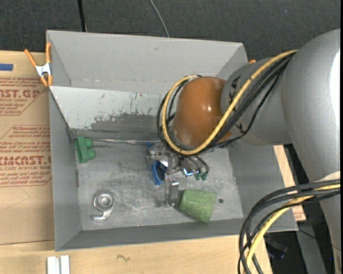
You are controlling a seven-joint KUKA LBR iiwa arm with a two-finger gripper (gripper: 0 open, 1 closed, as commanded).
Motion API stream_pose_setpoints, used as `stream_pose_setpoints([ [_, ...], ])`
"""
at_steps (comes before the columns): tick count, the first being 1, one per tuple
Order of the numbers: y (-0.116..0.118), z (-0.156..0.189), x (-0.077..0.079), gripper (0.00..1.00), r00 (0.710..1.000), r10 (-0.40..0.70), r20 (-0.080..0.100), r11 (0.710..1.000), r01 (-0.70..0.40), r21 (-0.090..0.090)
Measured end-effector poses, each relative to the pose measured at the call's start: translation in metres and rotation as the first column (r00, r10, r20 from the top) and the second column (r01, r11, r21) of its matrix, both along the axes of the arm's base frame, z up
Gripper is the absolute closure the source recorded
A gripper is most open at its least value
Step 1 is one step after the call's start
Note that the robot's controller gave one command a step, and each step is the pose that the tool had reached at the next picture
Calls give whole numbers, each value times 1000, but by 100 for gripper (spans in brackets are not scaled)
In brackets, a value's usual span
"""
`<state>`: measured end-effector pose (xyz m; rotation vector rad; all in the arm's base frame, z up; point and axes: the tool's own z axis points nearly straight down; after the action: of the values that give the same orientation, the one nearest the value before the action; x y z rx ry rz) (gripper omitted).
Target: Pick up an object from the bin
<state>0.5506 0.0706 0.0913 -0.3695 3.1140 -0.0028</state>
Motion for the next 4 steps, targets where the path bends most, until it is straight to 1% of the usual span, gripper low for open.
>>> stream_pose_setpoints([
  [1, -32, -18, -55, 0, 970, 242, 8, 970, -242, 1],
  [2, -75, -19, -48, 0, 956, 294, 5, 956, -294, 1],
  [3, -136, -15, -48, 0, 955, 296, -4, 955, -296, -1],
  [4, -133, -14, -45, 100, 954, 300, 5, 954, -300, -1],
])
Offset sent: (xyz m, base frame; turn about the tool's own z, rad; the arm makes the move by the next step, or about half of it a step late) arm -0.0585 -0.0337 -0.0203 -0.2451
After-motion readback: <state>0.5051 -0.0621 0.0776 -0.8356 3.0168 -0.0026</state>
